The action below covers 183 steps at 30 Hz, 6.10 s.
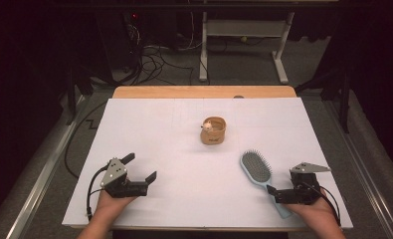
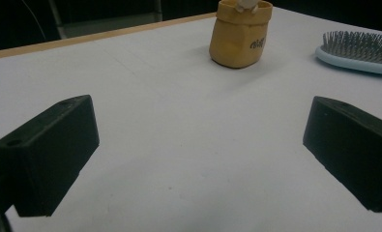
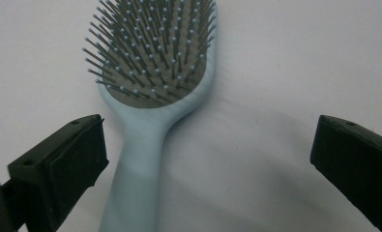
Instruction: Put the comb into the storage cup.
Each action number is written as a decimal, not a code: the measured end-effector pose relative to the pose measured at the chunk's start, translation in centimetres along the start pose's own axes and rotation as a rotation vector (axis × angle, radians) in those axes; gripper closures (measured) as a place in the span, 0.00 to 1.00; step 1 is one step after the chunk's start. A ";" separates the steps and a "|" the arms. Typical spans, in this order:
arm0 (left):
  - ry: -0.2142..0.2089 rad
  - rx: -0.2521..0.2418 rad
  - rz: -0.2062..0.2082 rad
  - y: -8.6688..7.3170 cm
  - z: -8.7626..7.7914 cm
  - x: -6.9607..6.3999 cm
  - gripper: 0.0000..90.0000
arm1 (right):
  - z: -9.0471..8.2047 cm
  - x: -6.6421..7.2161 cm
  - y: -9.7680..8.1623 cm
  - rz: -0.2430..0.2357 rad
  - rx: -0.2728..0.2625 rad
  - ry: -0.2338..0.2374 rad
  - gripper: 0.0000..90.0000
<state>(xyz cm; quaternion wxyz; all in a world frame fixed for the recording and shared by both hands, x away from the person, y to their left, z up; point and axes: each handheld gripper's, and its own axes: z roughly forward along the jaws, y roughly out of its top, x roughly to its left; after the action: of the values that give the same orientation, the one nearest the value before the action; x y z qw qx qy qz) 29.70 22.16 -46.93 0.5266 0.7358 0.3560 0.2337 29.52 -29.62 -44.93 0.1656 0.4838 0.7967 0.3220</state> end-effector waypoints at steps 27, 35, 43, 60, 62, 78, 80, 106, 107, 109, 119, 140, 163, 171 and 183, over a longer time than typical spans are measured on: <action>-0.003 -0.023 -0.005 0.1 -0.3 0.1 0.00 | 2.3 3.1 4.9 -0.073 0.241 0.029 0.00; 0.000 -0.018 -0.005 0.1 -0.3 0.1 0.00 | 4.2 3.2 6.0 -0.102 0.283 0.013 0.00; 0.004 -0.021 -0.004 0.1 -0.3 0.2 0.00 | 5.3 3.4 6.7 -0.099 0.310 0.016 0.00; 0.012 -0.032 -0.008 0.1 -0.4 0.3 0.00 | 6.4 3.6 6.7 -0.101 0.316 -0.030 0.03; 0.013 -0.031 -0.009 0.1 -0.4 0.4 0.00 | 6.4 3.6 6.6 -0.101 0.307 -0.035 0.03; 0.012 -0.030 -0.006 0.1 -0.4 0.3 0.00 | 5.9 3.5 6.4 -0.086 0.258 -0.048 0.19; 0.012 -0.031 -0.005 0.1 -0.4 0.3 0.00 | 5.9 3.5 6.4 -0.085 0.258 -0.050 0.19; 0.013 -0.027 -0.020 0.2 -0.5 0.5 0.00 | 6.0 3.4 6.8 -0.087 0.291 -0.044 0.22; 0.013 -0.027 -0.020 0.2 -0.5 0.5 0.00 | 6.0 3.4 6.8 -0.085 0.293 -0.045 0.22; 0.015 -0.033 -0.020 0.2 -0.5 0.5 0.00 | 6.0 3.4 6.8 -0.086 0.292 -0.044 0.22; 0.013 -0.030 -0.021 0.2 -0.5 0.5 0.00 | 5.9 3.4 6.8 -0.091 0.284 -0.043 0.23; -0.001 -0.025 -0.018 0.2 -0.3 0.4 0.00 | 2.8 3.3 8.3 -0.131 0.121 -0.059 0.23; -0.051 -0.003 -0.031 0.1 -0.1 0.1 0.00 | 1.8 3.9 8.6 -0.131 -0.133 -0.067 0.23; -0.062 0.001 -0.035 0.2 -0.1 0.0 0.00 | 1.1 3.5 8.8 -0.108 -0.244 -0.060 0.23; -0.037 0.001 -0.038 0.2 -0.1 0.1 0.00 | 0.9 2.9 8.5 -0.077 -0.376 -0.040 0.23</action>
<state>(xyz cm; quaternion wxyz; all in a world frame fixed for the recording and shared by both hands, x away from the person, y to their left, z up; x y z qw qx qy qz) 29.75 22.23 -46.68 0.5372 0.7333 0.3602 0.2098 34.24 -24.00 -39.74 0.2812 0.4198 0.7371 0.4487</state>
